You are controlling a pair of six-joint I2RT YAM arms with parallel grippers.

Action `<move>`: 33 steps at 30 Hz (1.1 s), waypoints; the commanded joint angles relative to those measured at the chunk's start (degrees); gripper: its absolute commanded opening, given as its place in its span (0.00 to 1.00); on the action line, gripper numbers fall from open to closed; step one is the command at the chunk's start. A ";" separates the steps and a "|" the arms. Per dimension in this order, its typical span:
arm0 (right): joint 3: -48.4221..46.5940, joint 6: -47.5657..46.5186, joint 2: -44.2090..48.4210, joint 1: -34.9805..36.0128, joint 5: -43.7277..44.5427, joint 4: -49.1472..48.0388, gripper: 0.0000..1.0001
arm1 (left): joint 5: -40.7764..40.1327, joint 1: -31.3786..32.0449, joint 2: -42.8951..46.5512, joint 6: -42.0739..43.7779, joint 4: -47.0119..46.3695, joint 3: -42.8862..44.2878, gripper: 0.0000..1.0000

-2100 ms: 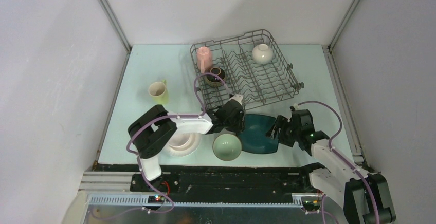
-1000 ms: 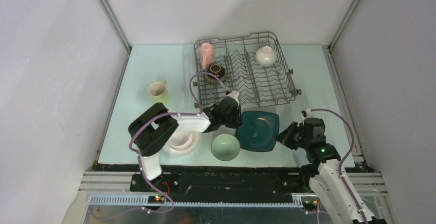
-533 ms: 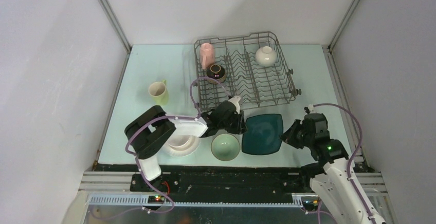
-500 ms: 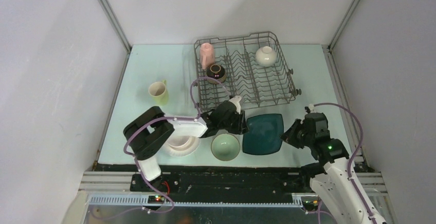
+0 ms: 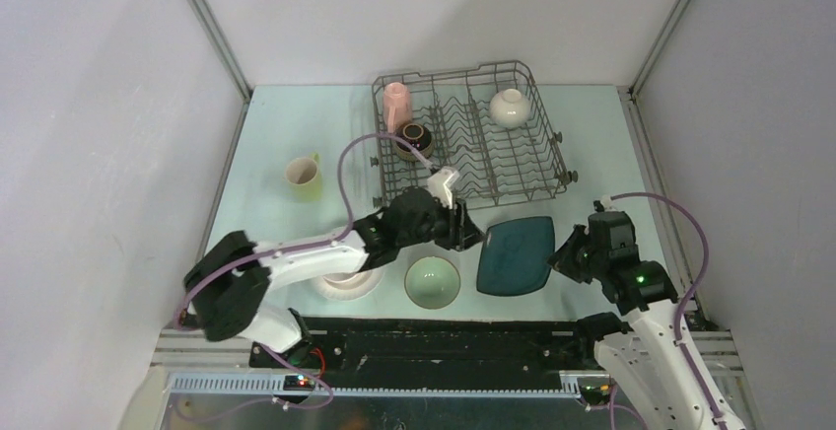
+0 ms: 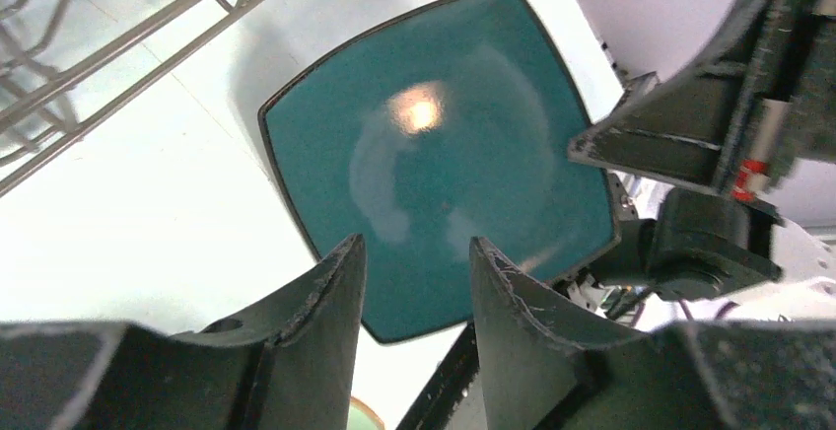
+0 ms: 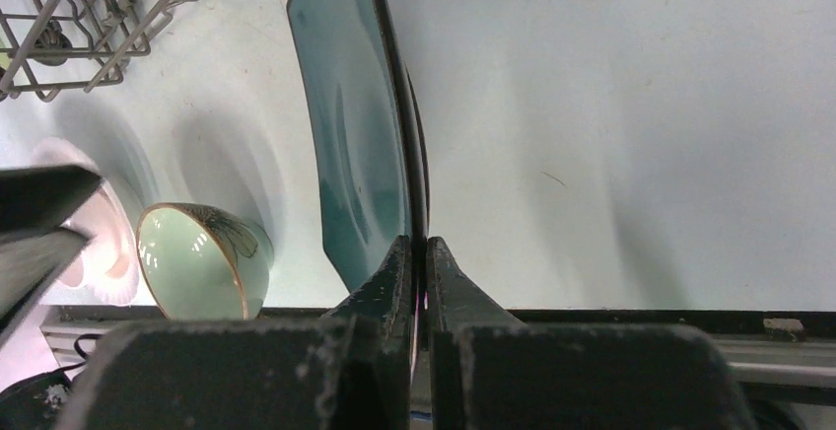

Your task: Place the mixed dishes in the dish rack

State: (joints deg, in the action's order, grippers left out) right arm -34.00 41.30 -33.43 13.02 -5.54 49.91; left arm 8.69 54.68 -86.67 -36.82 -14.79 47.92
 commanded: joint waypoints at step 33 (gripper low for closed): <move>-25.96 -4.61 -1.83 -0.74 -13.25 4.59 0.00 | -14.68 -17.94 44.08 5.67 18.70 -14.60 0.69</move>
State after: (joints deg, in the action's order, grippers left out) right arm -52.53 36.51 -35.11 12.45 -12.34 60.14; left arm -4.01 37.08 -43.99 -32.42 4.49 33.17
